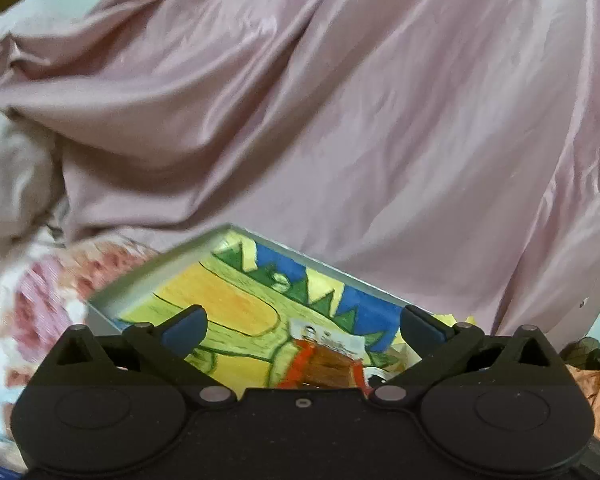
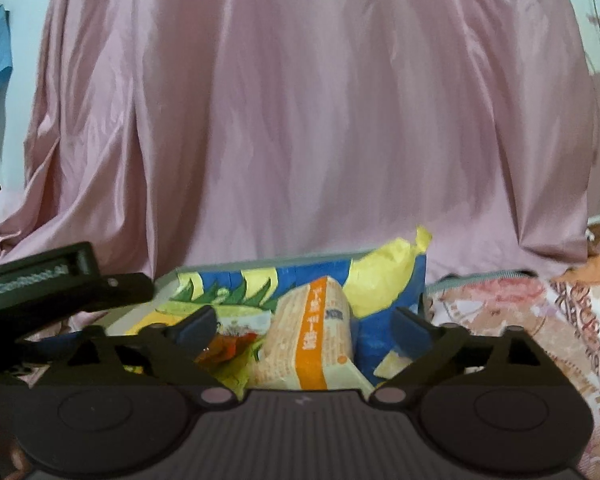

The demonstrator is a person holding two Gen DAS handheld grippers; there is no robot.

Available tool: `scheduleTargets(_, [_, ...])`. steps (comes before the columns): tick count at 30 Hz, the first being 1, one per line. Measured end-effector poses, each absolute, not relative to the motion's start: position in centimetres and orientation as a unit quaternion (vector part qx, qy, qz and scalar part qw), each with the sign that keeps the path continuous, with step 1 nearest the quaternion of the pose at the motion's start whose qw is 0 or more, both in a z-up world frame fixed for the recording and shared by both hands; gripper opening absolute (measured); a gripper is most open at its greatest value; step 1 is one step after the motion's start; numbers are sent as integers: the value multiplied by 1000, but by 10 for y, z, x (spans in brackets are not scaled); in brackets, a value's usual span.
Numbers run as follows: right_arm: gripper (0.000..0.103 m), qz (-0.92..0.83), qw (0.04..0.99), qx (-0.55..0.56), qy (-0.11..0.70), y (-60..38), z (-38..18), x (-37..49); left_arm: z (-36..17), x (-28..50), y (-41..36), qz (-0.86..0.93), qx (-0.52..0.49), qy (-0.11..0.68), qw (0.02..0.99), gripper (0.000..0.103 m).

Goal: Organize snacks
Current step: 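Carry orange strip to grey tray with left gripper while right carries bread bag, then open both grippers over the tray and withdraw them toward the remaining snacks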

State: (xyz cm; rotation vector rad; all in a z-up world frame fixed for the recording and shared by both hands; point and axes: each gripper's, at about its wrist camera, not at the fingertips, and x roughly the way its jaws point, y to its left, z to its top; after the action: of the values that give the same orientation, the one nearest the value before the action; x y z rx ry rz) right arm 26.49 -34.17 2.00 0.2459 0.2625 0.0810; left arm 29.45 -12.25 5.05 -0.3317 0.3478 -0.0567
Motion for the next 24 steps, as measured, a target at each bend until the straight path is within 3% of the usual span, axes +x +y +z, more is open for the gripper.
scheduleTargets(13, [103,58,996,47,49,-311,35,204,68,224,-79,6,-131,145,981,102])
scheduleTargets(24, [103,70,996,20,42,-284,38,155,50,164,-37,20,-117,157,980,102])
